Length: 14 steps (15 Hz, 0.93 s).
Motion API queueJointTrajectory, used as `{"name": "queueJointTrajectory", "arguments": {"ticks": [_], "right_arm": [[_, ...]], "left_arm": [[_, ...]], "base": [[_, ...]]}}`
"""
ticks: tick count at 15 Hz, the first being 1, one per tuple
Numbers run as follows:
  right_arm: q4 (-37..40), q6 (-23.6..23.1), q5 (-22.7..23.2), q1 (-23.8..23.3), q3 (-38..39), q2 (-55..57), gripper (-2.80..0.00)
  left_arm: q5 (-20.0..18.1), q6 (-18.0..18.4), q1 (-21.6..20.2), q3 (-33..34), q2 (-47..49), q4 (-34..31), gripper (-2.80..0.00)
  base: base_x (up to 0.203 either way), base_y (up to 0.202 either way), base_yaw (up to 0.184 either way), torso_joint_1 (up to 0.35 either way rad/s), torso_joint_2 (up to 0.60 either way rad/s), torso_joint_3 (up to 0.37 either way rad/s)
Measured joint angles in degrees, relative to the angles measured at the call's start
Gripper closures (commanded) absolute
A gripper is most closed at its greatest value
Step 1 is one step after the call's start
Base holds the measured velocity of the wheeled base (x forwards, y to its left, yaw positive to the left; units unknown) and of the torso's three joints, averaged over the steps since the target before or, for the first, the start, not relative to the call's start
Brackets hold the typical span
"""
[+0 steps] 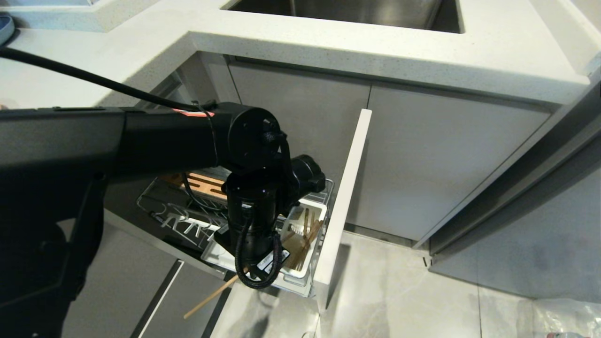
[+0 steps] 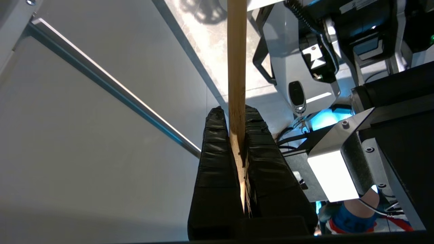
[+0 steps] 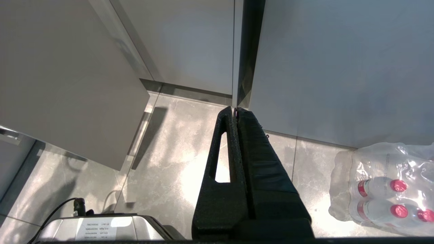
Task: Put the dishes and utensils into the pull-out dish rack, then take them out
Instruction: Pick up the chopsticks and place it in the cupboard
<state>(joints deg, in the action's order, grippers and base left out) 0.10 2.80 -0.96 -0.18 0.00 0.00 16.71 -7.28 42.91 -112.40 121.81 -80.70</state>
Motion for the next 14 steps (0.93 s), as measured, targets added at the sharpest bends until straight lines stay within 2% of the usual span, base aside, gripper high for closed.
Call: {"name": "queueJointTrajectory", "arguments": {"ticks": [5,7,12,14], "right_arm": [[0.00,0.00,0.00,0.00,0.00,0.00,0.00],[0.00,-0.01,0.00,0.00,0.00,0.00,0.00],[0.00,-0.02,0.00,0.00,0.00,0.00,0.00],[0.00,0.00,0.00,0.00,0.00,0.00,0.00]], "left_arm": [[1.35,-2.33,0.17,-0.04,-0.76,-1.16,0.00],[1.59,-4.50,0.46,-0.01,-1.70,-1.30,0.00],[0.52,-4.66,1.07,0.13,-3.28,-6.34,0.00],[-0.57,-4.66,1.18,0.13,-3.03,-6.48,0.00]], "base": [[0.000,0.000,0.000,0.000,0.00,0.000],[0.000,0.000,0.000,0.000,0.00,0.000],[0.000,0.000,0.000,0.000,0.00,0.000],[0.000,0.000,0.000,0.000,0.00,0.000]]}}
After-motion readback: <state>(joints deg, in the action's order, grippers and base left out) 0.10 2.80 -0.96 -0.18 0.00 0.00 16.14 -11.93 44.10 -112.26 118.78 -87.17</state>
